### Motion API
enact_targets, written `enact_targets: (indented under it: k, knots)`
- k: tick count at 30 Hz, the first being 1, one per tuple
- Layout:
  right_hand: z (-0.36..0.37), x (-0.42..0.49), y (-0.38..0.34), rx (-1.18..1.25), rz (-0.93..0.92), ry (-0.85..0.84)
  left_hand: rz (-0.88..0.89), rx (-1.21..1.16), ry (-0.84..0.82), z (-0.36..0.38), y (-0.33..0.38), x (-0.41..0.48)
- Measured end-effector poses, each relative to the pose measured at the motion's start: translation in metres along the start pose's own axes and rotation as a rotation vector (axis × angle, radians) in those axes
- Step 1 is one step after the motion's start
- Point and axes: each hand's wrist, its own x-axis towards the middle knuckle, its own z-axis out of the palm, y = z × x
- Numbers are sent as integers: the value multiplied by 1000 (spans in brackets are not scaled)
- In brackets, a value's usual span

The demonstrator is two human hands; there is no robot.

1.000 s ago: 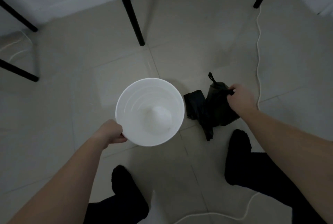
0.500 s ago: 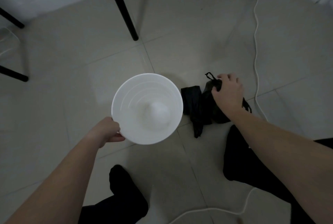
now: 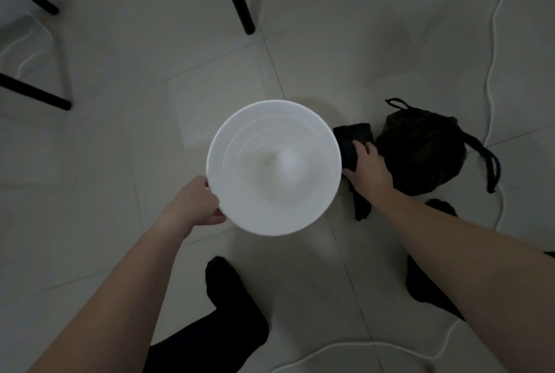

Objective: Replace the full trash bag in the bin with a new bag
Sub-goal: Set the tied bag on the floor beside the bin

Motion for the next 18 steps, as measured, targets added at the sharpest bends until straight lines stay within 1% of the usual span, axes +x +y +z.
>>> enact_targets:
  k: [6,10,13,18]
  knots:
    - [26,14,6,-186,29,-111,-3,19,-3,0,-6,12]
    - [41,14,20,-238,29,-160,11,54,4,1,-7,14]
    - [47,15,31,-222,2,-95,8,83,7,1,-6,18]
    - [42,20,35,-41,-49,4,-23,109,7,-1,-2,21]
